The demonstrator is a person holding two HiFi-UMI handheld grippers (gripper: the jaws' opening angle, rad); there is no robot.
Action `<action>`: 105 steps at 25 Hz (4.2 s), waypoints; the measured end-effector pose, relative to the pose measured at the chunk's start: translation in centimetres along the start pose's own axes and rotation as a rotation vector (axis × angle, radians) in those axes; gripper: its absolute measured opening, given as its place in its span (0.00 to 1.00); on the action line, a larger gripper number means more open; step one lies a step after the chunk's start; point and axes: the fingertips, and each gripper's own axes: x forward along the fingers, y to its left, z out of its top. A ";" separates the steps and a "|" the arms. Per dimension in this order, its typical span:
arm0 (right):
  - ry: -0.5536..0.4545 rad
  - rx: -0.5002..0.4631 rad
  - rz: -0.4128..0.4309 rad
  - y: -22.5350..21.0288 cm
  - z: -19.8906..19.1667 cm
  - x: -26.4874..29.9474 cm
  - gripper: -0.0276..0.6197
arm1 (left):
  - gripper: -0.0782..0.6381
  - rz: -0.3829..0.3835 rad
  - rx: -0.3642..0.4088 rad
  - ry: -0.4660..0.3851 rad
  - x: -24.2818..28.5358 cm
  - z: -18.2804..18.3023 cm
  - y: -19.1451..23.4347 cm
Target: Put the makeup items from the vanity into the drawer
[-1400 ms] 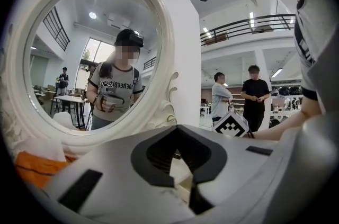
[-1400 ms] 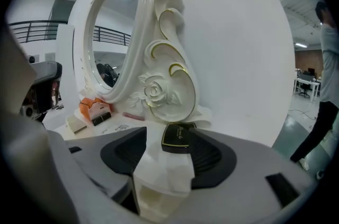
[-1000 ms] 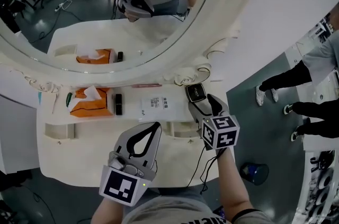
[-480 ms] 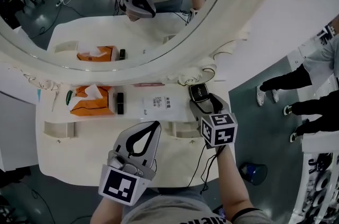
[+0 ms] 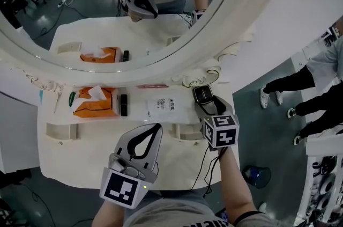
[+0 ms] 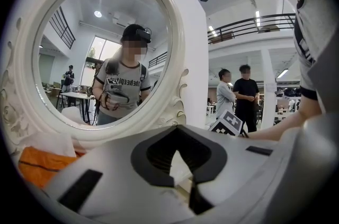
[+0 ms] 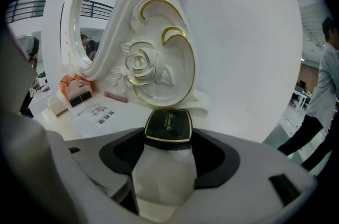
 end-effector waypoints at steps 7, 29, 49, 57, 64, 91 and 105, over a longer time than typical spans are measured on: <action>-0.015 -0.002 -0.002 0.1 0.1 -1.5 0.50 | 0.12 -0.022 0.008 -0.005 -0.1 0.3 -0.6; -0.070 0.090 -0.069 2.4 -2.6 -9.5 0.50 | 0.12 -0.191 0.053 -0.030 -2.6 0.5 -4.6; -0.033 0.150 -0.107 5.2 -6.9 -11.7 0.50 | 0.12 -0.255 0.075 -0.031 -5.7 -0.4 -5.6; 0.009 0.175 -0.087 5.6 -8.2 -10.5 0.50 | 0.12 -0.247 0.067 -0.023 -5.6 -0.8 -5.1; 0.034 0.180 -0.071 5.6 -8.5 -9.5 0.51 | 0.12 -0.228 0.053 -0.019 -5.2 -1.0 -4.5; 0.013 0.173 -0.066 5.2 -8.3 -9.0 0.51 | 0.12 -0.186 0.041 -0.013 -5.2 -1.4 -4.6; -0.146 0.172 -0.007 7.2 -5.6 -13.2 0.07 | 0.12 -0.220 0.072 -0.037 -6.8 -0.9 -6.7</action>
